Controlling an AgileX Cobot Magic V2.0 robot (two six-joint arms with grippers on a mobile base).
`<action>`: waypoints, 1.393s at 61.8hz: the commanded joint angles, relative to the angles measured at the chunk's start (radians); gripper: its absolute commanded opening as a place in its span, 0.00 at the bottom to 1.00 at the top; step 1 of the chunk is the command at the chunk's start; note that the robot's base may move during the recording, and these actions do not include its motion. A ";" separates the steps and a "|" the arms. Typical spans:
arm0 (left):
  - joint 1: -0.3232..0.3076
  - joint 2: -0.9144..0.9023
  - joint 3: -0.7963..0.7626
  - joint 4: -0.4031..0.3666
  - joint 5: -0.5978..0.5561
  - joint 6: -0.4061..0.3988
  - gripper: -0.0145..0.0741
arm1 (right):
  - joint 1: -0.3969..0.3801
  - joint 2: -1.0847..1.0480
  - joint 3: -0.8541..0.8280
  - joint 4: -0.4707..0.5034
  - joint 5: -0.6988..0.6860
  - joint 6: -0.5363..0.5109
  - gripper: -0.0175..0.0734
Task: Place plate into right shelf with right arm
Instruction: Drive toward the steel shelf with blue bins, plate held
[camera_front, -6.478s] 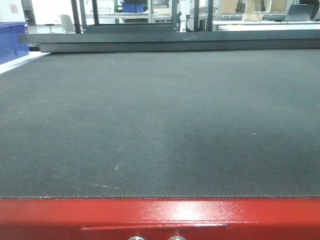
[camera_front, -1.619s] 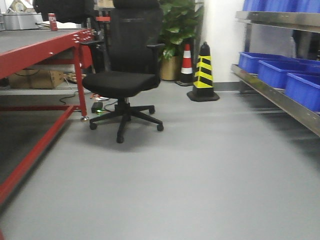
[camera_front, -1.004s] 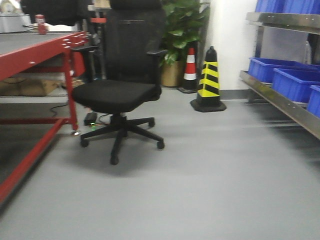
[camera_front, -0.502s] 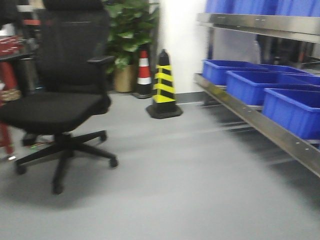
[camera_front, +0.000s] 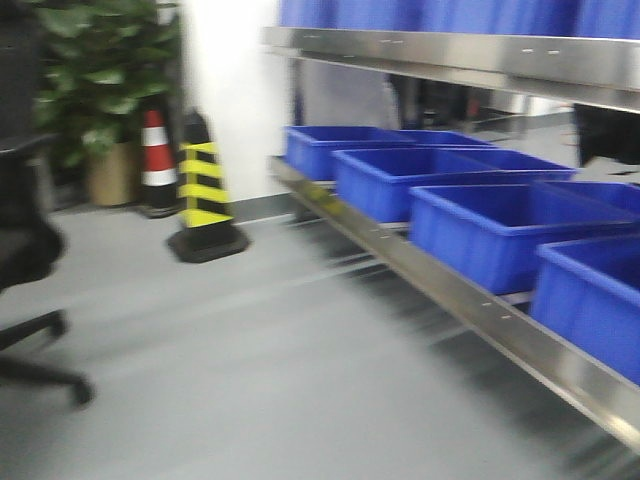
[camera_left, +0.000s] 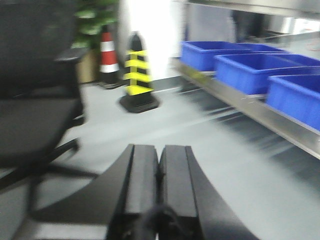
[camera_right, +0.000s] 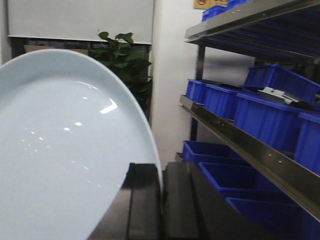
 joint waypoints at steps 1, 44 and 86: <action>-0.006 -0.011 0.008 -0.006 -0.084 -0.003 0.11 | -0.004 0.011 -0.030 -0.013 -0.095 -0.005 0.23; -0.006 -0.011 0.008 -0.006 -0.084 -0.003 0.11 | -0.004 0.011 -0.030 -0.013 -0.095 -0.005 0.23; -0.006 -0.011 0.008 -0.006 -0.084 -0.003 0.11 | -0.004 0.011 -0.030 -0.013 -0.095 -0.005 0.23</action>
